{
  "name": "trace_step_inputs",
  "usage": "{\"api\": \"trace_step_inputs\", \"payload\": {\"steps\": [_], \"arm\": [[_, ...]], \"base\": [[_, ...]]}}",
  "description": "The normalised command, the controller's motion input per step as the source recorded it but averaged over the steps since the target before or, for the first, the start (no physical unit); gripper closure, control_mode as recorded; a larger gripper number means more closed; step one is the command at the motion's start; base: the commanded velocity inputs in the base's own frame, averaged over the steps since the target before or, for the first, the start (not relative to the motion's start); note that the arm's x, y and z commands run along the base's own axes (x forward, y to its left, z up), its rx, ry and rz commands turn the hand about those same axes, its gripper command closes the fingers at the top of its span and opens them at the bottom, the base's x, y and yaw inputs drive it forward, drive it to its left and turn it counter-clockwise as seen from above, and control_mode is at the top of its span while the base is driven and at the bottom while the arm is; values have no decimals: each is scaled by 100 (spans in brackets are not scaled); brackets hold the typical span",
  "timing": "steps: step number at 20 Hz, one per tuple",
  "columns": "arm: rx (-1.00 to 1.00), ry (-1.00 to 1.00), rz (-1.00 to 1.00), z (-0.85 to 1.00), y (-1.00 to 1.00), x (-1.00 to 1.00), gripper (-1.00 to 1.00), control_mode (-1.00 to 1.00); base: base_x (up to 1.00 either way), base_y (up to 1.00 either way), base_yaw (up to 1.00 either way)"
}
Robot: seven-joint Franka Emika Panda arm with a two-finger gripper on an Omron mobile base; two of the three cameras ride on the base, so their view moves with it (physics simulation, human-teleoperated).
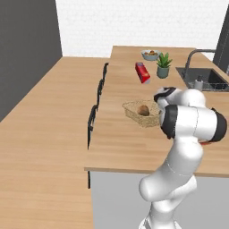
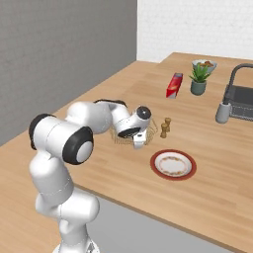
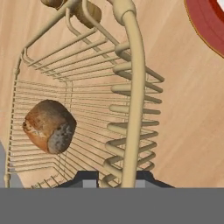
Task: Open the cabinet, pick up the bread from the cabinet and place it in the basket. Then move the basket to the dining counter.
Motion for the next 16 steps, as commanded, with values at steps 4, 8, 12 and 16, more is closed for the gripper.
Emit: {"api": "trace_step_inputs", "payload": {"steps": [4, 8, 12, 16], "arm": [[0, 2, 0, -49, -10, 0, 100, -100], [0, 1, 0, -54, 0, 3, 100, -100], [0, 2, 0, -42, 2, 11, 100, -100], [0, 5, 0, -28, 14, 27, 100, -100]], "base": [[0, 0, 0], [0, 0, 0], [0, 0, 0], [0, 0, 0]]}}
